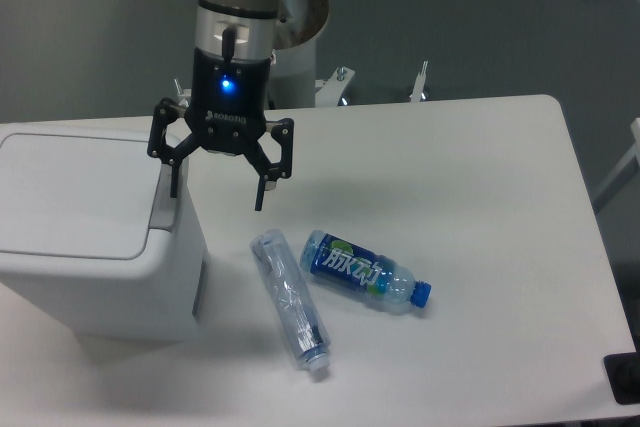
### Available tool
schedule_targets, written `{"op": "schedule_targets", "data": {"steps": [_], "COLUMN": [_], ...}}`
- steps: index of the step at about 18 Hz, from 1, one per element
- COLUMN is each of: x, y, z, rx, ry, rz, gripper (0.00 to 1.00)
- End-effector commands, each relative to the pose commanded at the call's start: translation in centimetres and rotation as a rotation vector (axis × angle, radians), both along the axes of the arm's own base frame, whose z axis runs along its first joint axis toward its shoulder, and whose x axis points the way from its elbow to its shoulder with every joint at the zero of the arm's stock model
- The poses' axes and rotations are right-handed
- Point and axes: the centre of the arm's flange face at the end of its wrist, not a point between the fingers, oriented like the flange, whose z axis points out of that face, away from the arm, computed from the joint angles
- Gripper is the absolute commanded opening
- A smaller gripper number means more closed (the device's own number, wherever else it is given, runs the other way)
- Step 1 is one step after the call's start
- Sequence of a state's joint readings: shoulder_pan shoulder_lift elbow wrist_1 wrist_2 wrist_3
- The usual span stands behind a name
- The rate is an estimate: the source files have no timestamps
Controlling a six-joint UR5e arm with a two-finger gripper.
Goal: Open the trash can
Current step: 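Lower the gripper beside the trash can lid's front edge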
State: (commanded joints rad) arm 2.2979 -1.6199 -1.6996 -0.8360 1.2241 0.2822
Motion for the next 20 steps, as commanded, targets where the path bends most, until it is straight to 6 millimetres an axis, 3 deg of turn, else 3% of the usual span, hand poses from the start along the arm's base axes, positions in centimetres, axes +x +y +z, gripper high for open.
{"op": "schedule_targets", "data": {"steps": [20], "x": [0.1], "y": [0.4], "z": [-1.4], "rx": [-0.021], "ry": [-0.006], "rz": [-0.012], "gripper": [1.00]}}
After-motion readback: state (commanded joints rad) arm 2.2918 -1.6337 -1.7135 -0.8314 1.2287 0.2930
